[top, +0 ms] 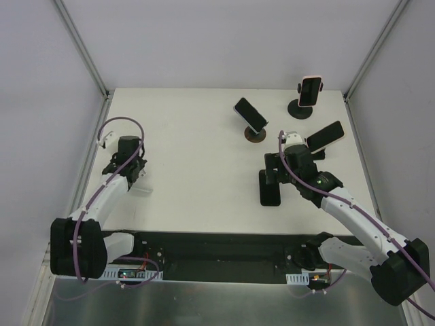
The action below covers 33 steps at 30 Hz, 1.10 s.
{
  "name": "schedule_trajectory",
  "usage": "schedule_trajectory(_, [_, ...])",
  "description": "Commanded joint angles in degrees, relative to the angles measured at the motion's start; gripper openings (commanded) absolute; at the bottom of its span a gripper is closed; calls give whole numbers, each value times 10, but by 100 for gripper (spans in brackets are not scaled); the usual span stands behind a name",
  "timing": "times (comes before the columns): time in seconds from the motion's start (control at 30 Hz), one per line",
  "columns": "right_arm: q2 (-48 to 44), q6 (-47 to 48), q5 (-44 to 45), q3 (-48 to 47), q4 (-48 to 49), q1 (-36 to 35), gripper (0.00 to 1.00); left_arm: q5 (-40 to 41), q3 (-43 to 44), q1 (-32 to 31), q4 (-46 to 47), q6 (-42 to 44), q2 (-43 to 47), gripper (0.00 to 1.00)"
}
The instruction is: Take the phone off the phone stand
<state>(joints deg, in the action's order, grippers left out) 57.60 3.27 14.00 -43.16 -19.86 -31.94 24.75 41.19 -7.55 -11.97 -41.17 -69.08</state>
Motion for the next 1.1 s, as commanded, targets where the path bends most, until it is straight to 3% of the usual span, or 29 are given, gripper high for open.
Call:
schedule_trajectory(0.0, [0, 3, -13, -5, 15, 3, 96, -100, -97, 94, 146, 36, 81, 0])
schedule_trajectory(0.17, [-5, 6, -18, -5, 14, 3, 96, -196, -196, 196, 362, 53, 146, 0])
schedule_trajectory(0.33, [-17, 10, -27, 1, 14, 3, 96, -326, -248, 335, 525, 22, 105, 0])
schedule_trajectory(0.47, [-24, 15, -31, 4, 14, 2, 96, -455, -238, 403, 690, -1, 3, 0])
schedule_trajectory(0.7, [-26, 21, -39, 5, 21, 2, 96, -601, -238, 474, 966, -81, -165, 0])
schedule_trajectory(0.83, [-26, 29, -35, 5, 23, 2, 96, -610, -271, 492, 1045, -102, -221, 2])
schedule_trajectory(1.07, [-30, 43, -20, 5, 24, 3, 96, -614, -312, 510, 1057, -97, -222, 16])
